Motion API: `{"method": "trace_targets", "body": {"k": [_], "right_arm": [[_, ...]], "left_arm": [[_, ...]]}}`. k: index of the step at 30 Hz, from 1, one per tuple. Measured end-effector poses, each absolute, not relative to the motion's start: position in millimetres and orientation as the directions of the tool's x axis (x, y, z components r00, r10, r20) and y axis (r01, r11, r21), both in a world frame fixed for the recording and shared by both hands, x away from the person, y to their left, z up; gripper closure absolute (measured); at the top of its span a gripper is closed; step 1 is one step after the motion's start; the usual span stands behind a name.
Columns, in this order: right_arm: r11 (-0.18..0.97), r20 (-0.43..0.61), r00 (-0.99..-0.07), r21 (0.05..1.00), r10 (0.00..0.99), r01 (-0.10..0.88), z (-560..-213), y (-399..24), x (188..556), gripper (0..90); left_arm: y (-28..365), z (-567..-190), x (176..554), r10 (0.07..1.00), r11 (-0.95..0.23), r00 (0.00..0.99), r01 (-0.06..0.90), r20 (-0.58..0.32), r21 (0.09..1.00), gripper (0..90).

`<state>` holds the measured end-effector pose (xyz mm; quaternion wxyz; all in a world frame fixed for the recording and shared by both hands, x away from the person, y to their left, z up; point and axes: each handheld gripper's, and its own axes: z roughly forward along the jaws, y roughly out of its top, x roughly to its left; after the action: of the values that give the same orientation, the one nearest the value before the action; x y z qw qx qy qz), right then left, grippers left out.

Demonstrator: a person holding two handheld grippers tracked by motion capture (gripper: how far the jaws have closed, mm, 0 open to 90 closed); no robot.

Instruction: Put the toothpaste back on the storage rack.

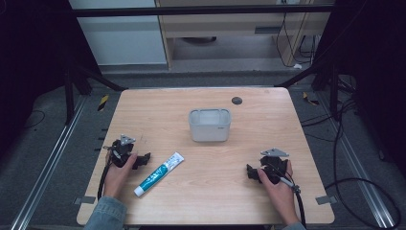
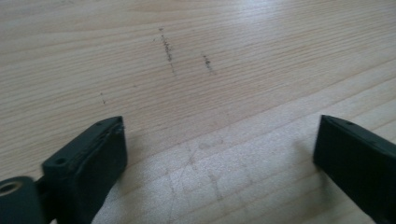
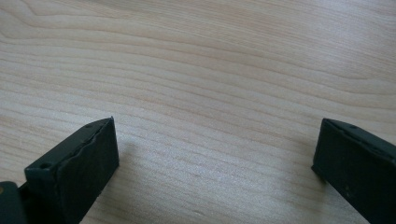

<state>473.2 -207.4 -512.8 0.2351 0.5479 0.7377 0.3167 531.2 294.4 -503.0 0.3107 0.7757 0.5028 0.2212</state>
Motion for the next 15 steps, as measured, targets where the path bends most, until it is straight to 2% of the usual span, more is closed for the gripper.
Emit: {"method": "trace_targets", "body": {"k": [6, 15], "right_arm": [[0.199, 0.000, -0.289, 0.725, 0.957, 0.660, -512.8, -207.4, 473.2, 0.4], [0.199, 0.000, -0.289, 0.725, 0.957, 0.660, -512.8, -207.4, 473.2, 0.4]], "left_arm": [[288.3, -484.7, 522.8, 0.907, -0.323, 0.418, 0.624, 0.046, 0.711, 2.8], [278.2, -463.6, 510.7, 0.884, -0.395, 0.460, 0.642, 0.083, 0.657, 5.7]]}}
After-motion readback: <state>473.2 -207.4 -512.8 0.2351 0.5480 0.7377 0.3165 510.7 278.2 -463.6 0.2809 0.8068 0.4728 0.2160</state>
